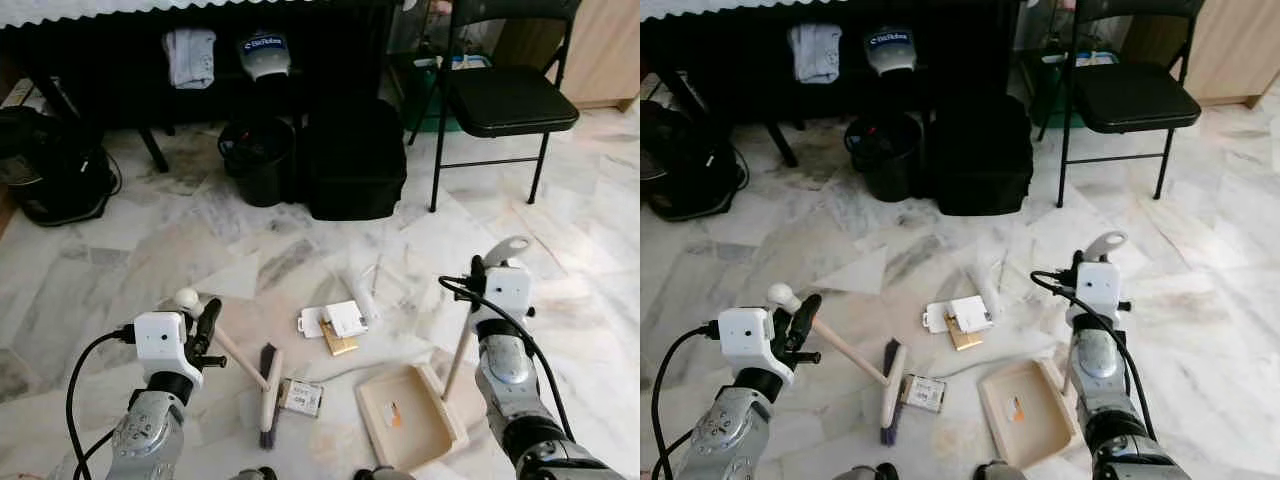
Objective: Sweep floor
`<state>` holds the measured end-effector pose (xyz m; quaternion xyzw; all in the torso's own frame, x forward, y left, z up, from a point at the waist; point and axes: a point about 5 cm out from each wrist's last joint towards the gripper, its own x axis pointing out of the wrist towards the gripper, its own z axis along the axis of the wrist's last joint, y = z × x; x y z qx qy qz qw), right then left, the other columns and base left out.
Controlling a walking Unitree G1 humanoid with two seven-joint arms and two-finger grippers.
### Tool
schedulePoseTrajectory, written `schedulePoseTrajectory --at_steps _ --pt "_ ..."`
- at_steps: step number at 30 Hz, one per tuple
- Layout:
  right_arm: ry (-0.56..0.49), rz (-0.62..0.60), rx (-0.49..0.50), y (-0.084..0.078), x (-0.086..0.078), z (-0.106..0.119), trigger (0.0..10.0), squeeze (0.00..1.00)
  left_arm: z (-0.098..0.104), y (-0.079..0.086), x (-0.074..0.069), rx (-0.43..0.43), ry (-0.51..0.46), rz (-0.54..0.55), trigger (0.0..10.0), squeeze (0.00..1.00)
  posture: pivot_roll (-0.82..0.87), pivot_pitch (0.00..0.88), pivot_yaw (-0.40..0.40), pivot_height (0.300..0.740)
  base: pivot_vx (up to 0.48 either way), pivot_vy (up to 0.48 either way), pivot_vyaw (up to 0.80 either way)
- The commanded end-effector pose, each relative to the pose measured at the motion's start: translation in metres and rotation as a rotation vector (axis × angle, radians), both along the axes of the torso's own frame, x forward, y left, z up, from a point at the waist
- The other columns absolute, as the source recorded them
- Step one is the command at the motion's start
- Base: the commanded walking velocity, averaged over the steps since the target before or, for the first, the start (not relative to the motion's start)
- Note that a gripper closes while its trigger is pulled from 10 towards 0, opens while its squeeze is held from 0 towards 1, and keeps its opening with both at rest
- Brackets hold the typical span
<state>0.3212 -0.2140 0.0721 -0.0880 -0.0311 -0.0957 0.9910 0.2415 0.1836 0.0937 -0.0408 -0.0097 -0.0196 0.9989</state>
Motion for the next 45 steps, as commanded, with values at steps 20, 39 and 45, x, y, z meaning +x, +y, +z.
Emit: schedulePoseTrajectory --at_steps 20,39,45 --pt "0.036 0.133 0.170 0.020 -0.002 -0.010 10.0 0.00 0.004 -0.004 0.003 -0.150 0.015 -0.016 10.0 0.00 -0.01 0.208 -0.008 0.740 0.000 0.000 0.00" --pt "0.096 0.335 0.287 0.023 -0.002 -0.012 10.0 0.00 0.007 -0.009 0.017 -0.114 -0.009 -0.061 10.0 0.00 -0.02 0.130 -0.012 0.740 0.000 0.000 0.00" --pt "-0.046 0.095 0.187 -0.004 0.008 0.015 10.0 0.00 0.008 -0.007 0.026 -0.089 -0.023 -0.068 10.0 0.00 -0.02 0.074 -0.006 0.740 0.000 0.000 0.00"
